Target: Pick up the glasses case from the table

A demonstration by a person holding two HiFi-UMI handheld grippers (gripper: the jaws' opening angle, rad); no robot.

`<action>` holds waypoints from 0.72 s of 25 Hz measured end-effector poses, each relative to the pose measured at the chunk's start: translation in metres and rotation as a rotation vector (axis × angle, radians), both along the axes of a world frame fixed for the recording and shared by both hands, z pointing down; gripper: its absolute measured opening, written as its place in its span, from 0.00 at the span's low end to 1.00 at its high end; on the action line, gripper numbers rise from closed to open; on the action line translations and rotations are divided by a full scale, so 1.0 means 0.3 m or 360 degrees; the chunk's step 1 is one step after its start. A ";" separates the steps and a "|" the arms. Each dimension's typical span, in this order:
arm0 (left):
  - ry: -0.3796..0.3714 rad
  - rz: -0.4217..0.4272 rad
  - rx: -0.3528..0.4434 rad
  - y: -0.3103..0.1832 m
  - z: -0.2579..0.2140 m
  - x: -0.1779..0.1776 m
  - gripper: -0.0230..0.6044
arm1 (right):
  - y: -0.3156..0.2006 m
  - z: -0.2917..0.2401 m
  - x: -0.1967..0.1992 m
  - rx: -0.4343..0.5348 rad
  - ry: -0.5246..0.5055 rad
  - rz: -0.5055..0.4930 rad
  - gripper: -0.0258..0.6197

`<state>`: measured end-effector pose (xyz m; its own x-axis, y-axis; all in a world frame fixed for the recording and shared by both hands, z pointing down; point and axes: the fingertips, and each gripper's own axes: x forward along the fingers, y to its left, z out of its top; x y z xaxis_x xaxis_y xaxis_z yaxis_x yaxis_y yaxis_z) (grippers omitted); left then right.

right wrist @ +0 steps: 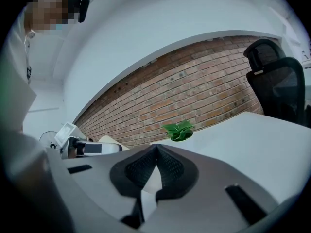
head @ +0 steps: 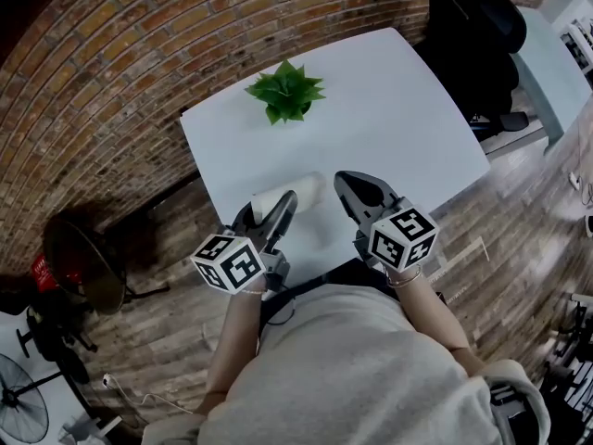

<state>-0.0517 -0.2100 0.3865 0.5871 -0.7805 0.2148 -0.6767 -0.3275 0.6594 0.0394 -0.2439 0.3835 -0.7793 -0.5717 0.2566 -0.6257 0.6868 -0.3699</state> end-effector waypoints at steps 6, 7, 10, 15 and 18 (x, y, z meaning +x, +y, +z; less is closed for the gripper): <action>-0.0016 0.0013 -0.0016 0.016 0.013 -0.002 0.29 | 0.005 0.005 -0.006 -0.0012 -0.0020 0.0012 0.04; -0.0021 0.0016 -0.0021 0.016 0.013 0.000 0.29 | 0.006 0.003 -0.010 -0.0013 -0.0027 0.0007 0.04; -0.0027 0.0019 -0.0024 0.017 0.009 0.004 0.29 | 0.010 0.000 -0.017 -0.0018 -0.0052 -0.0005 0.04; -0.0050 0.0011 -0.0003 0.025 0.000 -0.006 0.29 | 0.011 -0.005 -0.020 -0.0022 -0.0073 -0.0009 0.04; -0.0054 0.0007 -0.0002 0.025 -0.002 -0.008 0.29 | 0.013 -0.003 -0.020 -0.0041 -0.0086 -0.0028 0.04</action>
<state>-0.0543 -0.2026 0.3859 0.5829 -0.7776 0.2358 -0.6973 -0.3297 0.6365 0.0335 -0.2400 0.3827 -0.8023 -0.5515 0.2283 -0.5922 0.6874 -0.4205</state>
